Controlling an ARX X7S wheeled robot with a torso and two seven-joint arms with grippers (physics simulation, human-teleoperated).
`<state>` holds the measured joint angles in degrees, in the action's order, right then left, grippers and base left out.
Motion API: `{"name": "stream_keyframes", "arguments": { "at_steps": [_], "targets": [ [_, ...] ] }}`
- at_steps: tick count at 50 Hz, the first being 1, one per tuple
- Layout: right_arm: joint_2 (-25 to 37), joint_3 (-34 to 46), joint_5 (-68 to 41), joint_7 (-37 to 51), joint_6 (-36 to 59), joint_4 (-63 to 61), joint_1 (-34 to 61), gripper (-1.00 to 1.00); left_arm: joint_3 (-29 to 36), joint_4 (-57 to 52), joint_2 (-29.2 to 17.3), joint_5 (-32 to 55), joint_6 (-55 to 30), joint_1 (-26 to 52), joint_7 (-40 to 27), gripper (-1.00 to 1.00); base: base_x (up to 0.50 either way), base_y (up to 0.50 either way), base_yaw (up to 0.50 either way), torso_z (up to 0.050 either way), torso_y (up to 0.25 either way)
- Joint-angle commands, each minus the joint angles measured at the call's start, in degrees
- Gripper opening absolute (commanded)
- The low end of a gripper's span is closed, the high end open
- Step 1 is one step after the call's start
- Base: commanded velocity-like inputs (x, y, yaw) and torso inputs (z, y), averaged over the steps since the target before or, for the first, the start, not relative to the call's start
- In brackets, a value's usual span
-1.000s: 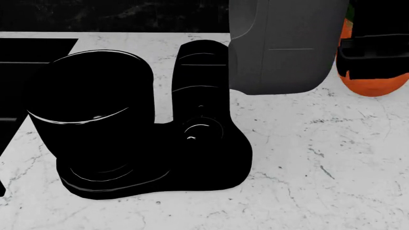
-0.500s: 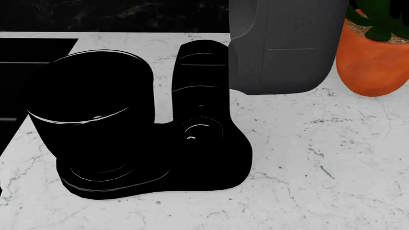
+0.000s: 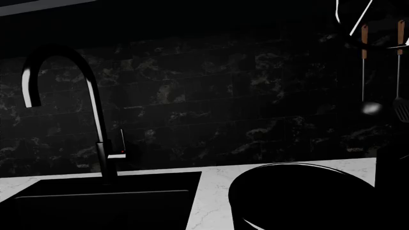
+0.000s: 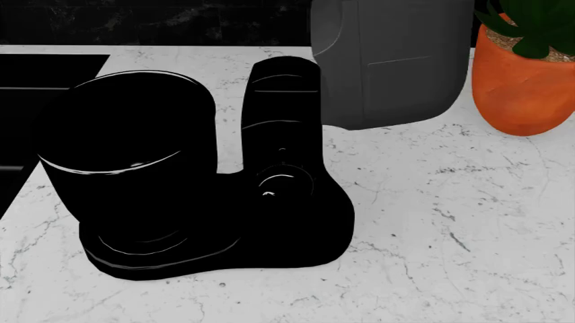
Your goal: Close the stand mixer head.
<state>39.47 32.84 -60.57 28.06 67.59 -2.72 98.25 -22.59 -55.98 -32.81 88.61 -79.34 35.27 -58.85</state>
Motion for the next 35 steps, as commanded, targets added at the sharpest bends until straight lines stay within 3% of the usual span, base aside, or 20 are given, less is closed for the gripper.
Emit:
{"name": "stream_keyframes", "arguments": {
  "at_steps": [1,13,26,35],
  "targets": [
    [-12.28,2.36,-5.24,-9.14,-4.08,4.42,-7.88,1.00,-1.04,0.53,0.27,-1.05,3.06,-0.75,2.17,1.00,0.01,0.00,0.01,0.000,0.000],
    [-22.24,0.37,-17.07,-11.25,-3.92,3.11,-12.36,1.00,-1.28,0.75,-0.56,-0.82,4.08,-1.07,2.10,1.00,0.01,0.00,0.01,0.000,0.000],
    [-28.35,8.02,-12.96,-14.35,-5.95,4.93,-18.14,1.00,-2.58,1.03,-1.62,-0.13,5.53,-1.82,2.08,1.00,0.00,0.00,0.01,0.000,0.000],
    [-28.76,9.93,-11.51,-14.13,-7.24,5.04,-21.09,1.00,-3.14,1.14,-2.34,-0.35,6.18,-2.19,2.41,1.00,0.00,0.00,0.01,0.000,0.000]
  ]
}}
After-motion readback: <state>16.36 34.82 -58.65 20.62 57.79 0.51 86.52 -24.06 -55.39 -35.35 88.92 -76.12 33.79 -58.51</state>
